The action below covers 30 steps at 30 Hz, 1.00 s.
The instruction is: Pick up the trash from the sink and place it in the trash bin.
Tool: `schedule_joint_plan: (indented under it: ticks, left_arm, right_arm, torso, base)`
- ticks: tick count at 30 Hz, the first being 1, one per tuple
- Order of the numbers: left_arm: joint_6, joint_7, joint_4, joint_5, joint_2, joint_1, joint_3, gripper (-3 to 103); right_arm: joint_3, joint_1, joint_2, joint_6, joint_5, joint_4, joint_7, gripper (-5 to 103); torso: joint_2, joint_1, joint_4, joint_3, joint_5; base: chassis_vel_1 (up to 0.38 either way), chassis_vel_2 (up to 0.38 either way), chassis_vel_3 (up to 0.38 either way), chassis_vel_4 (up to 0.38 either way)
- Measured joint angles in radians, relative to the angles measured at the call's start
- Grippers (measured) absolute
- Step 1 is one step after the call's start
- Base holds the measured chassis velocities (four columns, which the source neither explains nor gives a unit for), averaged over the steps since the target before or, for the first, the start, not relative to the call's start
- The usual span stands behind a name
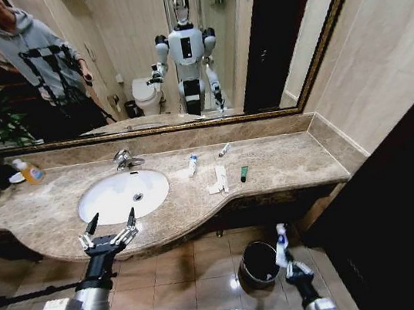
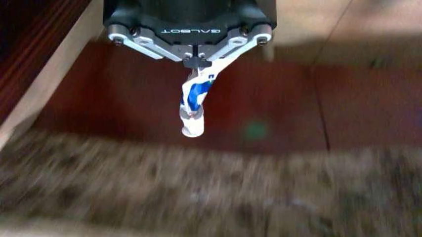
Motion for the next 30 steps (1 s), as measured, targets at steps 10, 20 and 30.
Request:
schedule_joint_plan:
  ticks: [10, 20, 30]
  left_arm:
    - [0.0, 0.0, 0.0, 0.0, 0.0, 0.0, 0.0, 100]
    - [0.0, 0.0, 0.0, 0.0, 0.0, 0.0, 0.0, 100]
    - [0.0, 0.0, 0.0, 0.0, 0.0, 0.0, 0.0, 100]
  right_arm:
    - [-0.07, 0.318, -0.155, -0.113, 0.013, -0.456, -0.057, 0]
    - [-0.04, 0.465, -0.132, -0.171, -0.033, -0.662, -0.094, 0]
    - [-0.017, 0.642, -0.112, -0.159, -0.129, -0.904, -0.105, 0]
  torso:
    - [0.0, 0.0, 0.0001, 0.0, 0.0]
    - [0.0, 0.0, 0.0, 0.0, 0.0003]
    - [0.0, 0.0, 0.0001, 0.0, 0.0002]
  base:
    - [0.0, 0.0, 0.0, 0.0]
    - [0.0, 0.0, 0.0, 0.0]
    - [0.0, 0.0, 0.0, 0.0]
